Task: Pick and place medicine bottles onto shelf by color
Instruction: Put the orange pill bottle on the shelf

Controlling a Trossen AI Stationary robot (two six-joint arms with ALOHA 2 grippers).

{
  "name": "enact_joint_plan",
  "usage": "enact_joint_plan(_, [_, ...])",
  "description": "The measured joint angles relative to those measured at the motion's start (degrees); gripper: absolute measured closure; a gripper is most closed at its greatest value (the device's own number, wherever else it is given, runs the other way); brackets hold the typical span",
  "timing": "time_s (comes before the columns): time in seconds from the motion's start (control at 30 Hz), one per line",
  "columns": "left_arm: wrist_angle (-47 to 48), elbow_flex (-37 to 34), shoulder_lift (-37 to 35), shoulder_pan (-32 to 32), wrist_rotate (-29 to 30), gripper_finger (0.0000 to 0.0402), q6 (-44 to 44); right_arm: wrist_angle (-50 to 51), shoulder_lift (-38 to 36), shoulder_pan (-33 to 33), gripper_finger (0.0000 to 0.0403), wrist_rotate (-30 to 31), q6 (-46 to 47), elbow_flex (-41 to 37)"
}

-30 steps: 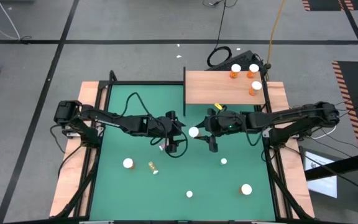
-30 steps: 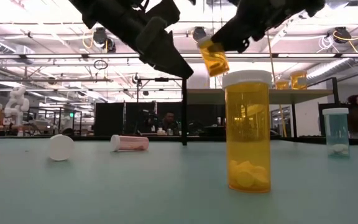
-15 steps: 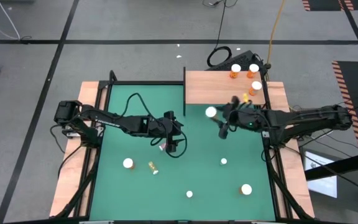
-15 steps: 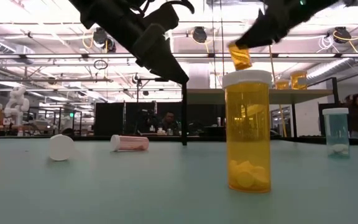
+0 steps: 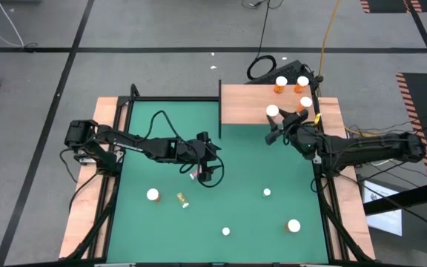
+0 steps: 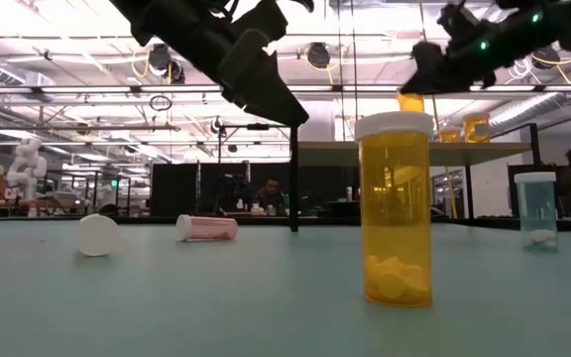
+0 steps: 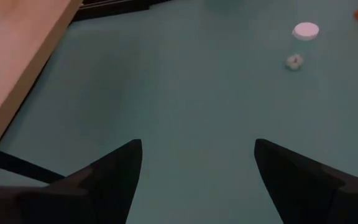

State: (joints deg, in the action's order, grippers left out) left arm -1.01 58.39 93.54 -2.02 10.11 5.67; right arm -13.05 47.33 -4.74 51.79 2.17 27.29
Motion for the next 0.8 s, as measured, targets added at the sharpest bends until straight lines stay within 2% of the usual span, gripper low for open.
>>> enact_joint_plan(0.17, [0.04, 0.0, 0.0, -0.16, -0.09, 0.0087, -0.15, -2.47, -0.04, -1.83, 0.0195, 7.23, 2.8, -3.12])
enact_joint_plan(0.47, [0.94, -0.02, 0.0, -0.68, -0.2, 0.0087, 0.63, -3.06, 0.42, -1.94, 0.0195, 18.03, 6.54, -3.52])
enact_joint_plan(0.8, [0.98, -0.02, 0.0, -0.63, -0.2, 0.0087, 0.61, -3.09, 6.22, -3.33, 0.0195, 22.49, 15.06, -3.57])
